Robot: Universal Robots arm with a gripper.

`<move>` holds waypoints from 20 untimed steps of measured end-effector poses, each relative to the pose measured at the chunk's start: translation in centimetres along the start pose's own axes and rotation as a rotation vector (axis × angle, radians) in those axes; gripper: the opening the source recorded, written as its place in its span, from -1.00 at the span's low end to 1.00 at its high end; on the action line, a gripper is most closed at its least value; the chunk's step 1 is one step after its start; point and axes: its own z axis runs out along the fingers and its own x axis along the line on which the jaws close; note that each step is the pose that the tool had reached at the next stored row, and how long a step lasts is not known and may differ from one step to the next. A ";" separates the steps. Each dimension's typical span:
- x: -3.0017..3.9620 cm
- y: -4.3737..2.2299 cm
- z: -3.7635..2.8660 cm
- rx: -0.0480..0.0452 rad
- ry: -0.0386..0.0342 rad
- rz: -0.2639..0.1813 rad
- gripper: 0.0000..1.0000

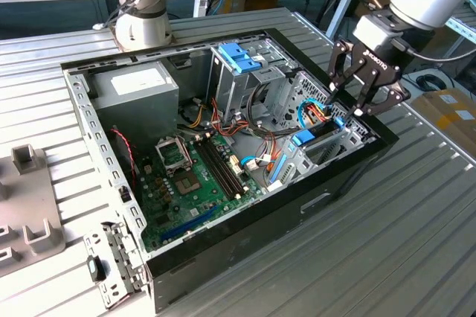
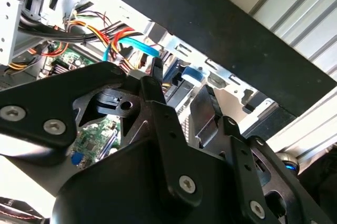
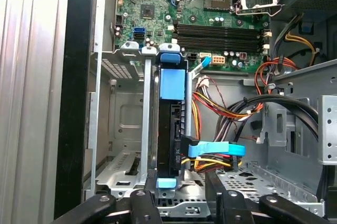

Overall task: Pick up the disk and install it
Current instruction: 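Insert the second disk wire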

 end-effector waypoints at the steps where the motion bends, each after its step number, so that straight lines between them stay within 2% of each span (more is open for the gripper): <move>1: -0.16 0.01 0.01 0.0000 0.0000 0.000 -0.04; 5: -1.26 0.17 0.06 -0.0001 0.0016 0.000 -0.04; 9: -1.31 0.67 0.11 -0.0001 0.0015 0.000 -0.04; 14: -1.33 1.00 0.10 0.0000 0.0017 0.000 -0.04; 20: -1.36 1.12 -0.63 0.0006 0.0018 0.000 -0.04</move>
